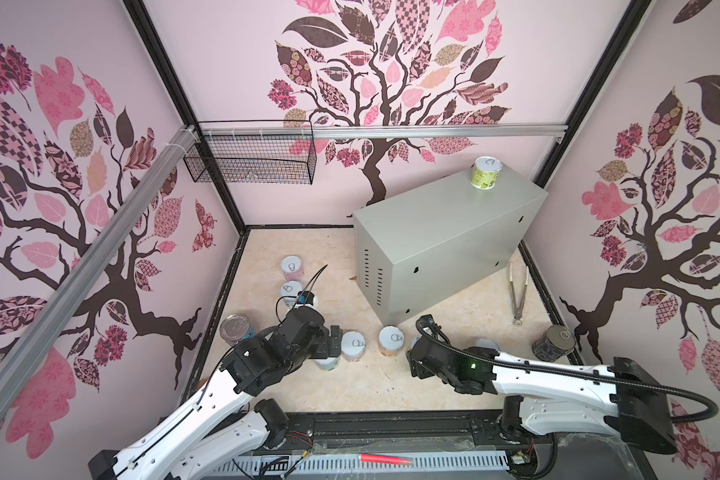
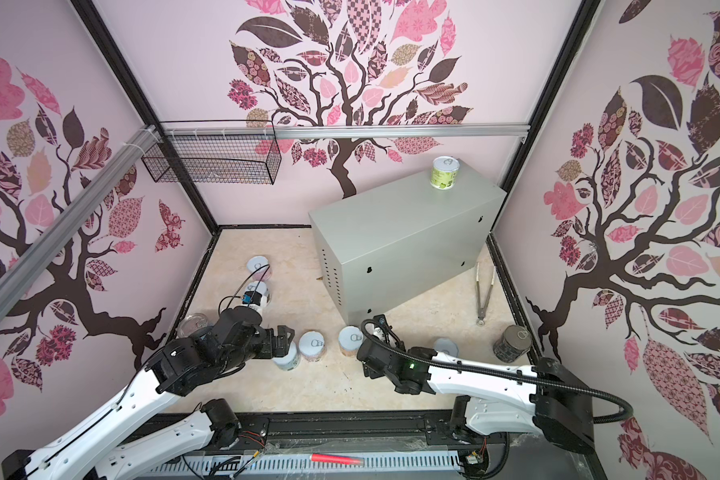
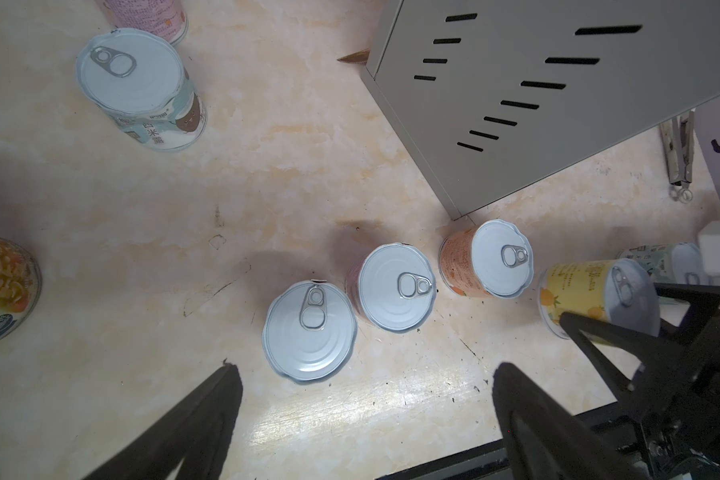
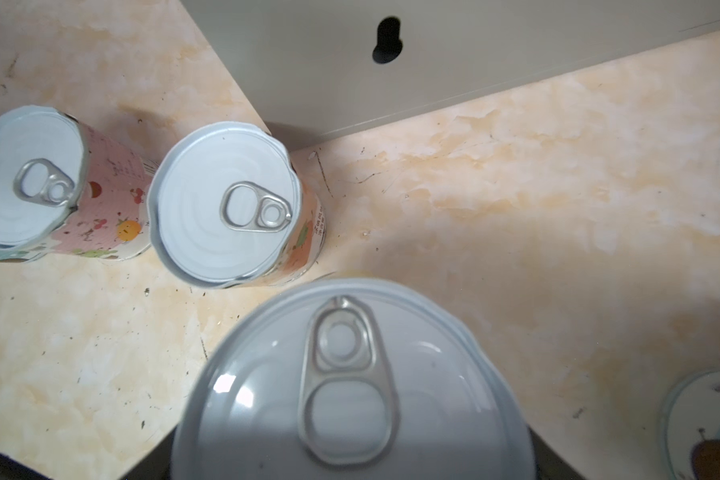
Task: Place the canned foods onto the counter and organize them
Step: 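Lift the yellow can with the right gripper up over the cabinet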
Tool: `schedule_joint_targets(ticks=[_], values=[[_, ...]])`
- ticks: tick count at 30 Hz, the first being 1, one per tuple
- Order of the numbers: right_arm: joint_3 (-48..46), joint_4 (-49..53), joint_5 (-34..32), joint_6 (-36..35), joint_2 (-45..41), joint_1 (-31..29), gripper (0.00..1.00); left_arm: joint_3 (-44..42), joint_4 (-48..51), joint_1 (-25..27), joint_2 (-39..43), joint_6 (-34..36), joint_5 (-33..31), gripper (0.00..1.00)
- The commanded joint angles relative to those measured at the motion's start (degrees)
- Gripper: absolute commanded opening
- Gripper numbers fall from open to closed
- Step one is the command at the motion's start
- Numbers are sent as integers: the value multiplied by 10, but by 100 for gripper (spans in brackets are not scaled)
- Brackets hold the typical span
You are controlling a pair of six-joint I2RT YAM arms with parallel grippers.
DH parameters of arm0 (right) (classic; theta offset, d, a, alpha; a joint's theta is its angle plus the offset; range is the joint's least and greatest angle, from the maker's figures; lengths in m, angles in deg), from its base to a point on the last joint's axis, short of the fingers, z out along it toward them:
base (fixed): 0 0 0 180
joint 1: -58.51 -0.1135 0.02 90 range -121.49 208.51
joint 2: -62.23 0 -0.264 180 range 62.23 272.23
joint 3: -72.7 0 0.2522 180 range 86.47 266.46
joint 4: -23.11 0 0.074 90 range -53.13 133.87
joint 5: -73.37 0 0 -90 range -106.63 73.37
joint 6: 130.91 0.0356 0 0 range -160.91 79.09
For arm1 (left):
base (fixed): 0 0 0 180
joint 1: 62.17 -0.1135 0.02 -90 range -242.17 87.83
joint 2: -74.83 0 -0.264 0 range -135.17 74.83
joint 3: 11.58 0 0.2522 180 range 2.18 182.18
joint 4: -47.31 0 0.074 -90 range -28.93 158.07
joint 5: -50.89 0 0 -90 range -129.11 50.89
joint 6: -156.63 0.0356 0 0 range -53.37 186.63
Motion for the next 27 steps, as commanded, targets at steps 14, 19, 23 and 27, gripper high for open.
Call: schedule_joint_targets(ticks=[14, 19, 23, 27], values=[[133, 206, -46, 12, -137, -3, 63, 85, 74, 0, 4, 20, -4, 98], [165, 248, -74, 13, -173, -3, 60, 121, 98, 0, 0, 31, -8, 98], [192, 261, -101, 2, -194, -3, 60, 145, 98, 0, 11, 40, -6, 98], [231, 272, -136, -22, -195, -3, 60, 180, 114, 0, 3, 55, -16, 98]])
